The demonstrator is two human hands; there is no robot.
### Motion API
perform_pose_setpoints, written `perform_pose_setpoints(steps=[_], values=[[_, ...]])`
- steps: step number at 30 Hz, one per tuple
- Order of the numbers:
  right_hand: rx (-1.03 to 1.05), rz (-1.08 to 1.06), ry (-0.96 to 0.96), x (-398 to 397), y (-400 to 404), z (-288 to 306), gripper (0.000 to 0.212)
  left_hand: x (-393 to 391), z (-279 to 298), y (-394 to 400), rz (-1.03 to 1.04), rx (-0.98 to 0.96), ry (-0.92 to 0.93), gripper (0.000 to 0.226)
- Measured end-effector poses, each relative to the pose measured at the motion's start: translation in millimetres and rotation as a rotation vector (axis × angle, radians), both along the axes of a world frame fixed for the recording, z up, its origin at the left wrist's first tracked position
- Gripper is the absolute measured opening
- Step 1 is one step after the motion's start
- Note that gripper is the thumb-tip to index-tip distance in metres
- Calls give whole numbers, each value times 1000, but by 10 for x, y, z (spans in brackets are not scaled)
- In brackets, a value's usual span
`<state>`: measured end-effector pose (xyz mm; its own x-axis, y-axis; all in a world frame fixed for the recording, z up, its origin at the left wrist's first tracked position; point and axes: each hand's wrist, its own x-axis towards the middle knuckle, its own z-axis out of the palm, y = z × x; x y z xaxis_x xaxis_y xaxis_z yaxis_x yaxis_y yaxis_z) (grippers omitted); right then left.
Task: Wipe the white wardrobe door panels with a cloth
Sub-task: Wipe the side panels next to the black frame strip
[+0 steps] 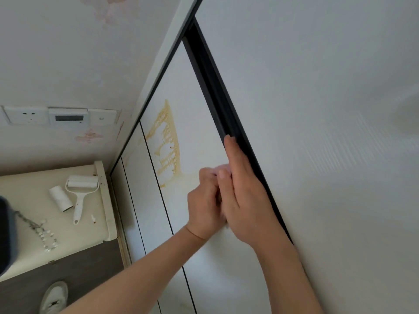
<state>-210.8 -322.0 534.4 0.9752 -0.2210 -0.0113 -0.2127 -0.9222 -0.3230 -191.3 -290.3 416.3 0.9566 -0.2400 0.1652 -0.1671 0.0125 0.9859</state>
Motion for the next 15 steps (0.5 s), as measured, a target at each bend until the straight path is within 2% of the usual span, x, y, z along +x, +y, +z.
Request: perform_pose_setpoints(steps=[2,4,5,7,10,12,15], values=[[19,-5,-27,210,-23,-22,63,151,-529,-23,118,37,188,9],[44,-14,-39,272,-54,-69,63,366,-1056,12,174,153,483,8],[39,-3,-36,272,-64,-94,63,457,-1189,45,171,245,576,16],[43,5,-31,249,-55,-112,63,515,-1253,71,189,295,647,22],[107,-7,-50,255,-45,-57,60,352,-559,47,187,81,489,16],[132,-23,-58,266,-37,-39,61,174,45,42,108,-114,359,24],[164,-29,-69,236,-21,-29,67,123,289,10,25,-124,152,24]])
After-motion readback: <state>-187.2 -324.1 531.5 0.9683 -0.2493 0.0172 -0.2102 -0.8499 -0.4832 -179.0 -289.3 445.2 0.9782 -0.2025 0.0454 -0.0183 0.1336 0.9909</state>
